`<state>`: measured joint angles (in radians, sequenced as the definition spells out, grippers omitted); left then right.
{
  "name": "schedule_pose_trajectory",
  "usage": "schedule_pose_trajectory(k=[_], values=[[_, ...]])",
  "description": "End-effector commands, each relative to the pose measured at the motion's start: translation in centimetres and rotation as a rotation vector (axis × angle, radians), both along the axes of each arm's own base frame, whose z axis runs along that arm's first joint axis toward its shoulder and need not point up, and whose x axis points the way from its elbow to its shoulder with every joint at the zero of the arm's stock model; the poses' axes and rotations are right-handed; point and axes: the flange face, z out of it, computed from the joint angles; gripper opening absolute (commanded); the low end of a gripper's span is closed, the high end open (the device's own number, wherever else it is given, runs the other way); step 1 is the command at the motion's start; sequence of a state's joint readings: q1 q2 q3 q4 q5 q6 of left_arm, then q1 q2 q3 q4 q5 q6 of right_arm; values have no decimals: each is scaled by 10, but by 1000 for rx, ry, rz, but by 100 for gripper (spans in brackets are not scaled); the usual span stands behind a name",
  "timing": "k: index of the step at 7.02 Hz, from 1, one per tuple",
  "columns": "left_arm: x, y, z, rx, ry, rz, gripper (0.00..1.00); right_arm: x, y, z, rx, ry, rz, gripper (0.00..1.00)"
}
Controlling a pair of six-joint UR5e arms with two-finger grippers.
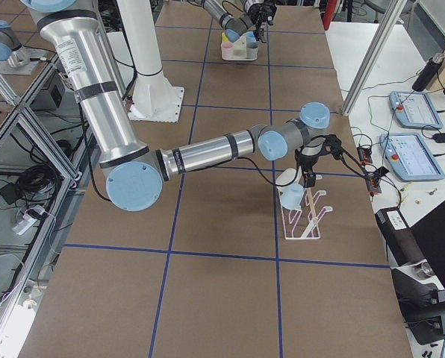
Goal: Transfer IKEA cup to right arm and place on rack
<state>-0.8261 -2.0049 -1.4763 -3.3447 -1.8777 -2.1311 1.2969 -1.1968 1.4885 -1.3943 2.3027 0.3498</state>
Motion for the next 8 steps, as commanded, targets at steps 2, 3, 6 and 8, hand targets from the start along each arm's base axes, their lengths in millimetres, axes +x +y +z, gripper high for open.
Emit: schedule_pose_trajectory(k=[2,3,6,8], values=[[-139,-17,141,194,-484,-229,100,3,-5,-24,9,-30,-2,99],[-159,-11,186,266,-675,-291,100,3,-5,-24,11,-31,-1,99],[-226,-19,272,406,-1214,-287,100,3,-3,-33,23,-47,-8,99],[-223,-21,296,361,-1331,-157,100,3,-2,-33,24,-48,-9,99]])
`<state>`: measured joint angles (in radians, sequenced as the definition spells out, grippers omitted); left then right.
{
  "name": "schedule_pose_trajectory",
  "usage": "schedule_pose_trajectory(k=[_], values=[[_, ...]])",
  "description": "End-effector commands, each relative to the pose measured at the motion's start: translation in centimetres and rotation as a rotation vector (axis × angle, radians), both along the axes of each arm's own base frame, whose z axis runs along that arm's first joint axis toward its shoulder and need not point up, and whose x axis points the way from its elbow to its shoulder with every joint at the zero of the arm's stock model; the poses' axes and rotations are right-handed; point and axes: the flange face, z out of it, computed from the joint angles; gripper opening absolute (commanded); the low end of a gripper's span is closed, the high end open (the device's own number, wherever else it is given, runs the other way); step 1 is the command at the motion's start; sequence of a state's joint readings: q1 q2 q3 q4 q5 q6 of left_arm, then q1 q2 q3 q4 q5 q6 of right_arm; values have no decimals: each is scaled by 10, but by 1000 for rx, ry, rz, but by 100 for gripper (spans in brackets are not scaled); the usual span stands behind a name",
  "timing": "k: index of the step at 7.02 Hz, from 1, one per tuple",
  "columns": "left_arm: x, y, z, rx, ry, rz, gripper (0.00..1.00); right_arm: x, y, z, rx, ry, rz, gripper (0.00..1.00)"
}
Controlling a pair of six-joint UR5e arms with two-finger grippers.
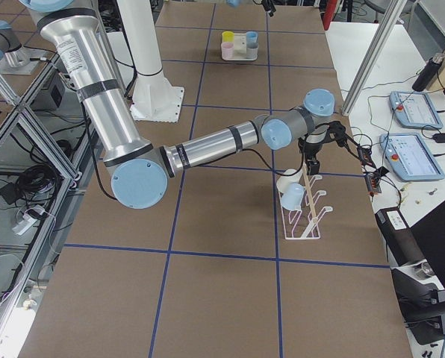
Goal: Transfer IKEA cup to right arm and place on rack
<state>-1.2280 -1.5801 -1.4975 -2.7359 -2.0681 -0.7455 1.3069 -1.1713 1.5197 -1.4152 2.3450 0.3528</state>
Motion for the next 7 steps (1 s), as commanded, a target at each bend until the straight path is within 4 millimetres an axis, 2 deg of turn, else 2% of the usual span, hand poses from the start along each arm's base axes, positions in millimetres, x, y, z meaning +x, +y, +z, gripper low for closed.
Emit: schedule_pose_trajectory(k=[1,2,3,4,5,6,7], values=[[8,2,7,-124,-103,65,100,0,2,-4,8,-4,-1,99],[6,12,-15,-173,-118,70,100,1,4,-1,6,-5,-2,99],[3,29,-11,-192,-121,76,100,1,5,-1,6,-5,-2,99],[30,35,-10,-201,-123,118,100,1,5,-1,6,-5,-2,99],[37,38,-7,-245,-102,107,100,1,5,-1,6,-5,-2,99],[59,45,-9,-257,-95,142,100,1,6,1,3,-5,-2,99],[66,47,-7,-285,-85,149,100,1,5,3,0,-2,-1,99]])
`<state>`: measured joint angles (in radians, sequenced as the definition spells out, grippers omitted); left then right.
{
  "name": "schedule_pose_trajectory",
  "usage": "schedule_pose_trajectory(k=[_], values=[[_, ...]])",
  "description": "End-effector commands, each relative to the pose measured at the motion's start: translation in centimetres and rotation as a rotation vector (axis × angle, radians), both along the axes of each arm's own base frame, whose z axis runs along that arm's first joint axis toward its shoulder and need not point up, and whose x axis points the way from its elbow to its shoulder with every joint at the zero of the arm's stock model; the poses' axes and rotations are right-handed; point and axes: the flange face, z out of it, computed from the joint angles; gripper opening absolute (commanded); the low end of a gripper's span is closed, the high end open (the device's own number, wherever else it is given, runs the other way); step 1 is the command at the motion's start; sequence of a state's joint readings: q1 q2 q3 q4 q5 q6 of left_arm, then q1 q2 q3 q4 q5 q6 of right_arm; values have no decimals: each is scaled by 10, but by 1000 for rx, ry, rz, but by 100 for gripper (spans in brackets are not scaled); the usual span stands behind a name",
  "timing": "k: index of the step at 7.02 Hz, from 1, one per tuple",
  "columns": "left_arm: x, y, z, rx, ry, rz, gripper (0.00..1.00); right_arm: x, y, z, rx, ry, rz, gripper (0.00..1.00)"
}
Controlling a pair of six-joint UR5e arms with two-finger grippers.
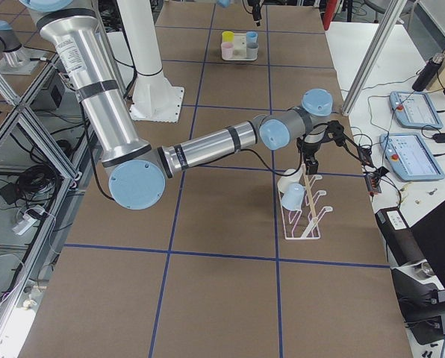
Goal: Transfer IKEA cup to right arm and place on rack
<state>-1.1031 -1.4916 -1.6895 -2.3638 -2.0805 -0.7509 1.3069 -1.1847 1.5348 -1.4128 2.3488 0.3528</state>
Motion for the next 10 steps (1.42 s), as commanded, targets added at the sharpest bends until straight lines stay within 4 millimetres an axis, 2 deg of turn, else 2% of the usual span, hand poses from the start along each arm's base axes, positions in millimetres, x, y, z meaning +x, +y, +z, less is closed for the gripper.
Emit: schedule_pose_trajectory(k=[1,2,3,4,5,6,9,10], values=[[23,8,1,-40,15,28,100,-1,-1,5,-7,5,0,99],[30,10,-3,-51,24,25,100,-3,-1,5,-9,4,-4,99],[30,10,-3,-69,32,5,99,-17,-3,7,-12,14,-21,99],[30,9,-11,-56,40,7,99,-20,-2,10,-19,13,-25,99],[30,9,-10,-57,37,1,99,-17,0,15,-25,16,-22,99],[28,10,-6,-63,30,-3,99,-17,1,13,-21,13,-22,99],[36,9,33,-123,-5,9,97,-16,3,11,-17,9,-23,99],[36,10,32,-126,0,14,92,-15,6,14,-21,11,-22,99]])
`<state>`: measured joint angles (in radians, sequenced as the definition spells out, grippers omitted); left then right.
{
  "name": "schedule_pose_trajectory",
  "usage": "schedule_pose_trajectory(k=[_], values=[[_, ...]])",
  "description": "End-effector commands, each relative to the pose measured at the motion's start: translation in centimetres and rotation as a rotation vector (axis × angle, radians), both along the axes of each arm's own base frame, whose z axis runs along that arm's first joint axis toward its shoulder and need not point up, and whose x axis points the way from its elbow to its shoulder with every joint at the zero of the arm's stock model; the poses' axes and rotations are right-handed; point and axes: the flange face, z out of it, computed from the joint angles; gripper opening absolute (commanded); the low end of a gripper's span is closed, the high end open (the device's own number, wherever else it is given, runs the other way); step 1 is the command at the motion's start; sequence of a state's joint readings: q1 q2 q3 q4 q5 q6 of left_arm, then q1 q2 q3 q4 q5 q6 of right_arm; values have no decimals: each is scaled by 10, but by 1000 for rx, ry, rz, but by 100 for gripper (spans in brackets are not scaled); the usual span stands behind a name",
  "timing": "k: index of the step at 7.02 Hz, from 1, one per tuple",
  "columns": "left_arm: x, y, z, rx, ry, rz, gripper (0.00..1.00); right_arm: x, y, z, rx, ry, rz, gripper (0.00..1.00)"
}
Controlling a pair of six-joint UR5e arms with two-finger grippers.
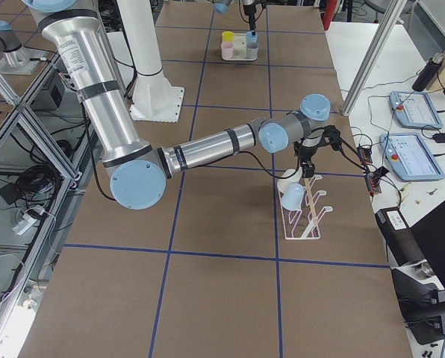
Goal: Transfer IKEA cup to right arm and place on rack
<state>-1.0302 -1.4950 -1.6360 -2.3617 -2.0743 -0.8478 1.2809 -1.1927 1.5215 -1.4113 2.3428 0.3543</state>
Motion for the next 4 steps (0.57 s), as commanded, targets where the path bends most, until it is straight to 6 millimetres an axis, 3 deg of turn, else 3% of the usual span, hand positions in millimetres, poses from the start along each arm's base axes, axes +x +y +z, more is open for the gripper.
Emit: schedule_pose_trajectory(k=[1,3,4], values=[[1,1,4,-10,3,8,90,1,3,0,2,0,0,99],[1,2,4,-12,2,9,89,1,5,0,2,-2,0,99],[5,4,9,-18,-2,17,83,1,5,1,3,0,0,99]])
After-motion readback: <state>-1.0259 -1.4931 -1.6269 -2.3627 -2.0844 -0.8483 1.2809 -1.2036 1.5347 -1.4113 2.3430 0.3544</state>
